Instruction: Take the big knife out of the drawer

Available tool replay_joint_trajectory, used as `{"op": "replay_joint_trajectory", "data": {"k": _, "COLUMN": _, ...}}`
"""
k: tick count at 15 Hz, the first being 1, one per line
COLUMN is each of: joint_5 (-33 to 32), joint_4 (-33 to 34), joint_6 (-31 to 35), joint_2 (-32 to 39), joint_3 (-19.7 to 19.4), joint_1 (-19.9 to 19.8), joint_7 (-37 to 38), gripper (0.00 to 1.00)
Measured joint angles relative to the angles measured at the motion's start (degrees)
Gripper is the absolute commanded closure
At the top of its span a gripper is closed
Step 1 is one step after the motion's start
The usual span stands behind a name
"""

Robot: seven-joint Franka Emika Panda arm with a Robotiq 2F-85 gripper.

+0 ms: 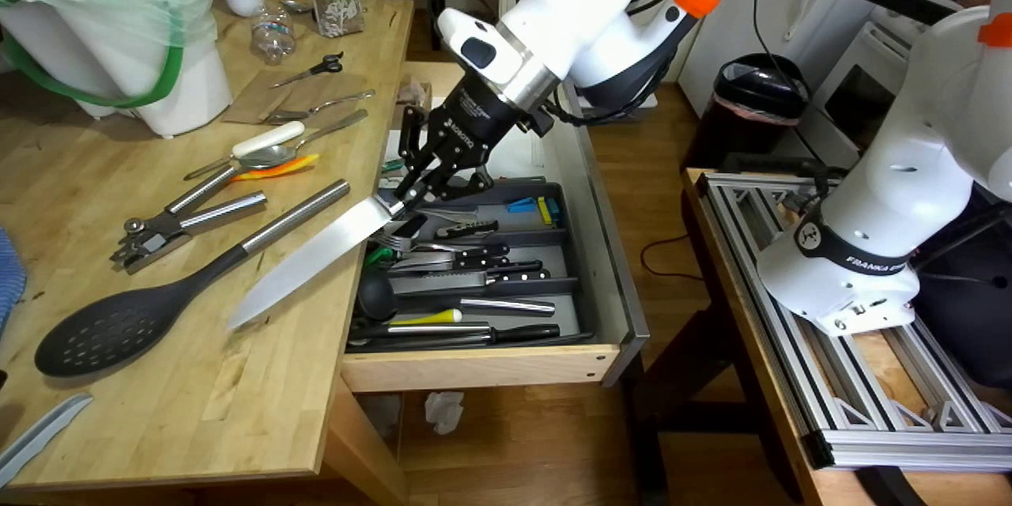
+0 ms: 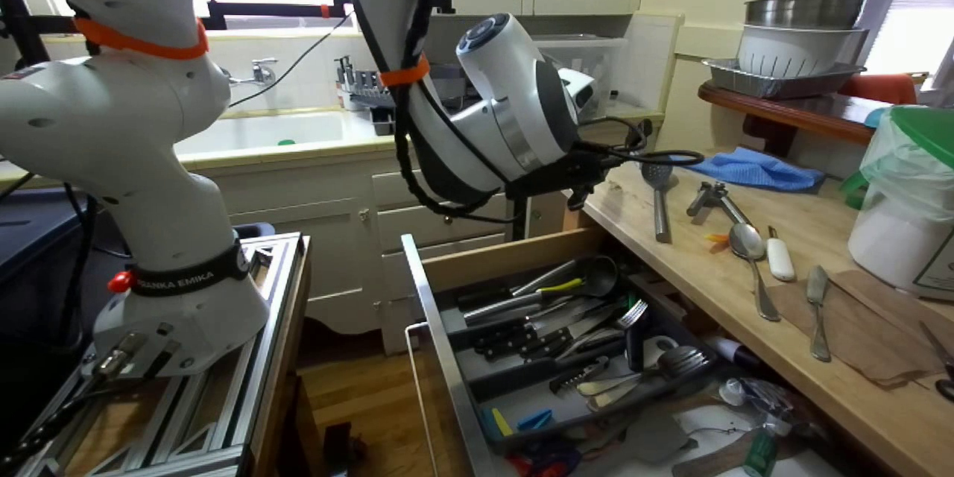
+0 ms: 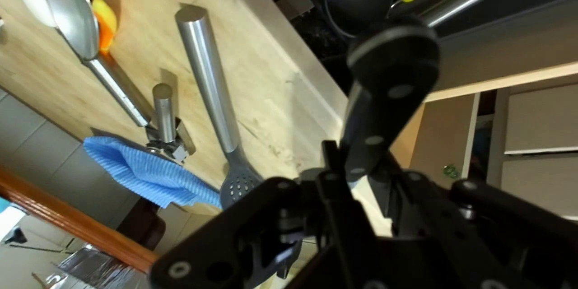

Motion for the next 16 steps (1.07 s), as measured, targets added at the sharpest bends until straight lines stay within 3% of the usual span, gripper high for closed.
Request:
{"op": "replay_joint_trajectory", "data": {"k": 10, "joint_5": 0.86, "joint_4": 1.37, "joint_6": 0.0, "joint_2": 3.38, "joint_3": 1.41, "joint_1": 0.27, "joint_7": -5.53, "gripper": 0.95}}
{"op": "replay_joint_trajectory", "data": {"k": 16, "joint_5": 0.86, "joint_4": 5.59, "joint_6": 0.0, "joint_2": 6.12, "joint_3": 2.62, "joint_1": 0.42, "joint_7": -6.13, "gripper": 0.95}}
